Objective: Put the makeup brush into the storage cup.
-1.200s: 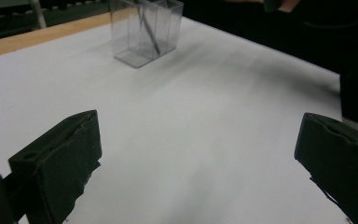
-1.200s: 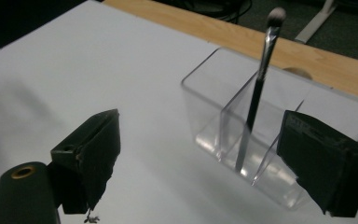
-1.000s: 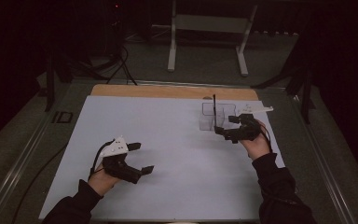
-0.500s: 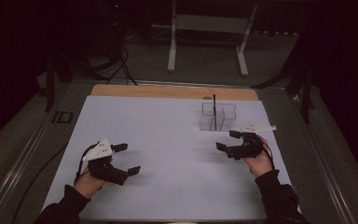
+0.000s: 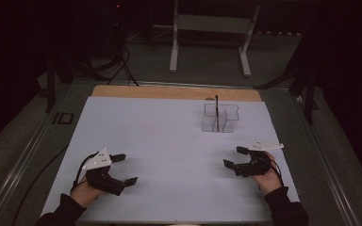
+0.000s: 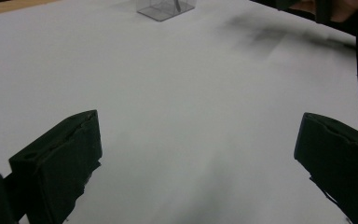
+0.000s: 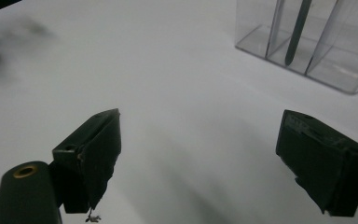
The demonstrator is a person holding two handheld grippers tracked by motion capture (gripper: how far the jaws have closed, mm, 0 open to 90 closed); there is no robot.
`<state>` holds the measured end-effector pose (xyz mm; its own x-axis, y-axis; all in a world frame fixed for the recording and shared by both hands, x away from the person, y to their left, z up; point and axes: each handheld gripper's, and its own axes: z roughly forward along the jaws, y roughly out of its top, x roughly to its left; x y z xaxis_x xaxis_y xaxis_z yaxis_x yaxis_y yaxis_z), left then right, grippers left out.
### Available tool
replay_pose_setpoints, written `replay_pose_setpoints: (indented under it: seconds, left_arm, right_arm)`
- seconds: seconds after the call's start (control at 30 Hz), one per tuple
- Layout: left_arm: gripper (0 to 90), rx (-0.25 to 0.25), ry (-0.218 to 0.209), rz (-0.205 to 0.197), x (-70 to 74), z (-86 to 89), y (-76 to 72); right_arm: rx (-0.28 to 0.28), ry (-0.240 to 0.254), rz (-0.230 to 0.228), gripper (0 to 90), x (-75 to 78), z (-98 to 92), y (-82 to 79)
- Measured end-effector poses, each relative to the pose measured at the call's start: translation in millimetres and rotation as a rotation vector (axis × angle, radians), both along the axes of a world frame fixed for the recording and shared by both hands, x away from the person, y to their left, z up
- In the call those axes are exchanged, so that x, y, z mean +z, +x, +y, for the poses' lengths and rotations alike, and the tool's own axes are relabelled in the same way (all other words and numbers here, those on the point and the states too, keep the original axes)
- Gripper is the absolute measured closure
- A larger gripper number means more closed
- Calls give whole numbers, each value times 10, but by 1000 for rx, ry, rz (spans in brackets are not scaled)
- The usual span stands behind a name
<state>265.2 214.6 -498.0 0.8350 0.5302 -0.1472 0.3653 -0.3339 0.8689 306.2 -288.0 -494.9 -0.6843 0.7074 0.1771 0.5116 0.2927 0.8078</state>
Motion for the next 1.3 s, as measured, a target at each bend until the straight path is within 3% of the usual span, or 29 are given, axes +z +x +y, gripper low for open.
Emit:
replay_pose_setpoints:
  seconds: [0.2,0.63,0.97,1.3]
  left_arm:
    - [22,3,5,16,-61,22,-20]
    - [22,9,-46,1,-101,90,-53]
    - [22,11,-23,2,-149,132,-81]
    - [22,13,-39,6,-159,160,-84]
  right_arm:
    - [13,-11,-1,140,-75,-43,-146]
    - [31,-30,-27,137,-132,-151,-431]
    - [39,-26,-24,139,-172,-202,-480]
    - [54,-21,-24,140,-185,-194,-475]
